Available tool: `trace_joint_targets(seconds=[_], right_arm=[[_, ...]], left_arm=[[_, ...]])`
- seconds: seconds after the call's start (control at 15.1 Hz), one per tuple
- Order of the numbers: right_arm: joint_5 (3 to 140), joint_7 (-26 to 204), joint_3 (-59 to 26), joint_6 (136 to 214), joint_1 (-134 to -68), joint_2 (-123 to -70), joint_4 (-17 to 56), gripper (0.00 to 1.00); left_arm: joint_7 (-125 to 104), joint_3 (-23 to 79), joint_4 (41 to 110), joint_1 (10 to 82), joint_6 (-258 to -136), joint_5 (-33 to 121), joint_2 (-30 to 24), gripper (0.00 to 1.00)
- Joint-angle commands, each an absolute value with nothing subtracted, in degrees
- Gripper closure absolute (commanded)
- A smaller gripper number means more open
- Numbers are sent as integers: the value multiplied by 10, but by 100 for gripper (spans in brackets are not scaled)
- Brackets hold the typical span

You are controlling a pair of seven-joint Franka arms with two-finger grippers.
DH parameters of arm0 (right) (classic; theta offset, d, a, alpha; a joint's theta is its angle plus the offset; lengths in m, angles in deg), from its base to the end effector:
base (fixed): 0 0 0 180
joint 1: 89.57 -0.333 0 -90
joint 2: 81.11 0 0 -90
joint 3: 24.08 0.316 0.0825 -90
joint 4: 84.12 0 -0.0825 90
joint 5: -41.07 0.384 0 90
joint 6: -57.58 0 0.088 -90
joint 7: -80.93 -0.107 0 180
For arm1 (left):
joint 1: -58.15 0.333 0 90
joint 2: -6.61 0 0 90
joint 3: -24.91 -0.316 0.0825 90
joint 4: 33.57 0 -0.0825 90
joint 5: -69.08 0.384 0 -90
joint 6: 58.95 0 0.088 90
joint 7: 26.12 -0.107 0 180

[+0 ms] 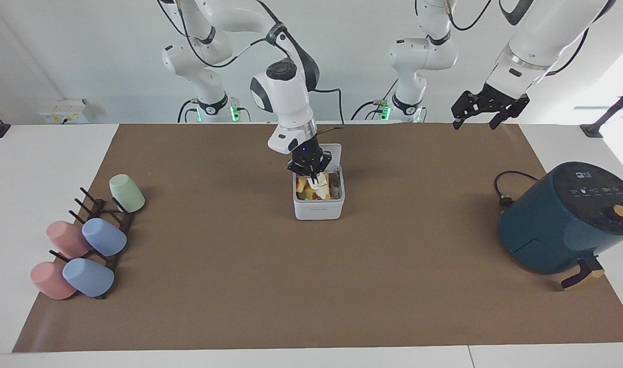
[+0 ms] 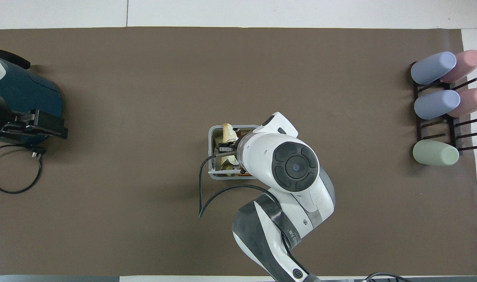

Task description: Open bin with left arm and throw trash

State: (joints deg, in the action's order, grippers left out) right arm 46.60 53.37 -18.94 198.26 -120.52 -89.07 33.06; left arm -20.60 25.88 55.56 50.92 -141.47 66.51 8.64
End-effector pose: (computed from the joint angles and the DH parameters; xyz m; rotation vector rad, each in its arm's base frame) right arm 0.4860 0.3525 0.4018 -2.9131 -0.1166 -0.2738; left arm 0.5236 -0.0810 0.6400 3.1036 -0.0789 -0.1314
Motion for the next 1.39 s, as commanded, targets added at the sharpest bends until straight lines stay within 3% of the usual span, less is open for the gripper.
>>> trace_joint_targets(seconds=[0.0, 0.53, 0.8, 0.86, 0.93, 1.33], right_arm=[[470, 561, -188, 2014, -1196, -863, 387, 100], [469, 550, -189, 2013, -1200, -887, 364, 100], [469, 543, -189, 1907, -1196, -887, 295, 100], [470, 541, -189, 1900, -1196, -883, 292, 59], [470, 531, -189, 1899, -1198, -881, 292, 1], [469, 501, -188, 1892, -1202, -881, 273, 0]], left_arm=[[-208, 259, 545, 499, -1406, 686, 83, 0], [-215, 280, 562, 499, -1428, 714, 80, 0], [-213, 280, 562, 501, -1431, 710, 82, 0], [-211, 280, 562, 500, -1432, 708, 82, 0], [-211, 280, 565, 500, -1440, 707, 82, 0], [-210, 280, 572, 508, -1453, 693, 85, 0]])
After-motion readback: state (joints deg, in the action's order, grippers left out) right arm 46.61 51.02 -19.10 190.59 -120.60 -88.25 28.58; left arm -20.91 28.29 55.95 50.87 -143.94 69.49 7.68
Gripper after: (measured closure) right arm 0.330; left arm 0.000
